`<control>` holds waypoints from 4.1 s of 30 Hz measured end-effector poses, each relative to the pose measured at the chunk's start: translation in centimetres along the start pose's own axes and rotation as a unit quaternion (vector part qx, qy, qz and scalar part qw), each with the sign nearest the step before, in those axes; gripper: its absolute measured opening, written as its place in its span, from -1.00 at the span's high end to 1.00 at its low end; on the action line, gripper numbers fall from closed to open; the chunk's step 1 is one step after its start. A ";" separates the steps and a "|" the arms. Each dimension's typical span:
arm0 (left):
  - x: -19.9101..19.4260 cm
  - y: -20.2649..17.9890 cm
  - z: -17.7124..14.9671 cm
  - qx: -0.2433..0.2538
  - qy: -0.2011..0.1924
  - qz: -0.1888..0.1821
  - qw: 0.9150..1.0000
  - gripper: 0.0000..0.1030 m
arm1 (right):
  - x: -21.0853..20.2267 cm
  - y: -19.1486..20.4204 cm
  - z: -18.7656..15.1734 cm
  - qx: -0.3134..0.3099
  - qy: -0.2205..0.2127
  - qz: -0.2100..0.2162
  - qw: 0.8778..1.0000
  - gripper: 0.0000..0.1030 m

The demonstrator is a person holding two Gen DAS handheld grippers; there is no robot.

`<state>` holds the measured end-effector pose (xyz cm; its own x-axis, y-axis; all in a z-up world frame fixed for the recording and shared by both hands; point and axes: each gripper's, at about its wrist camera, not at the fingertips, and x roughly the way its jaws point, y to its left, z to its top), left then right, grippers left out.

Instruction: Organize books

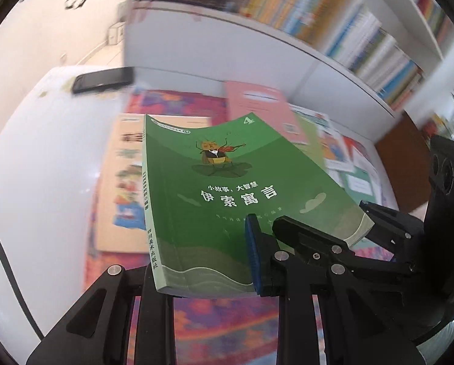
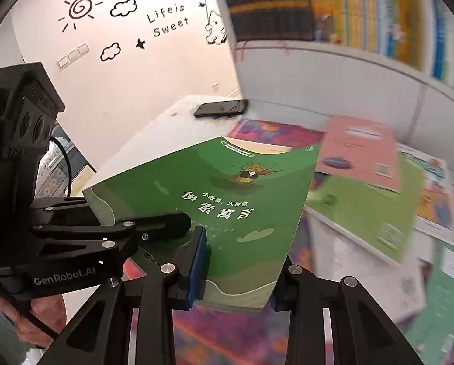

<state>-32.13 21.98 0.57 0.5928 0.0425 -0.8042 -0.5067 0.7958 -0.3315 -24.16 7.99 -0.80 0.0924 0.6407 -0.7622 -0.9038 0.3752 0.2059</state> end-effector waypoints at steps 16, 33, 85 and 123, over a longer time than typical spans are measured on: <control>6.5 9.6 1.8 -0.093 0.053 -0.077 0.991 0.42 | 9.8 -0.8 3.0 0.078 0.044 0.013 0.996 0.38; 5.9 13.6 -2.0 -0.128 0.080 0.019 0.988 0.38 | 12.9 -0.8 1.1 0.065 0.123 0.019 0.990 0.33; 23.8 -3.8 13.7 0.014 0.111 -0.038 0.993 0.32 | 9.3 -26.8 6.2 0.256 0.026 -0.135 0.957 0.20; 12.9 -10.3 -10.7 0.055 0.201 -0.077 0.975 0.32 | -5.1 -20.6 -21.3 0.343 0.029 -0.051 0.937 0.19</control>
<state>-25.91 7.85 -11.68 0.3517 -0.3058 -0.8848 -0.3476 0.8349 -0.4267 -14.89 -17.31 -14.19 0.1226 0.5478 -0.8276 -0.4082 0.7879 0.4610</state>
